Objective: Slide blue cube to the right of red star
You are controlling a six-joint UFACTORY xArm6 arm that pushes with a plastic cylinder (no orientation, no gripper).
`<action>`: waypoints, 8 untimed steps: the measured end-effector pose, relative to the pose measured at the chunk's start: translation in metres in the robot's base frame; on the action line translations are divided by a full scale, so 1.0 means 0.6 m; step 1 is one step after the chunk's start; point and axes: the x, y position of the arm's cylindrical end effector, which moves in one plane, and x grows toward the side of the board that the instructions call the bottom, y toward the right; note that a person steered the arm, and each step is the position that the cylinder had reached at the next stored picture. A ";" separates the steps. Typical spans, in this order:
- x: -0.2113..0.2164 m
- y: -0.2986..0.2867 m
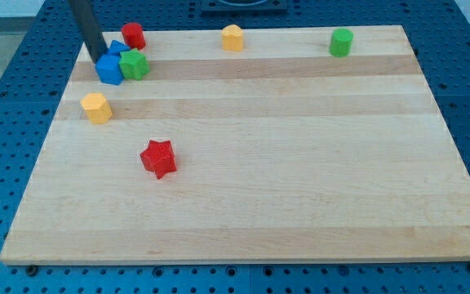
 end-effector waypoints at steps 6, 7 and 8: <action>0.123 -0.013; 0.123 0.078; 0.139 0.165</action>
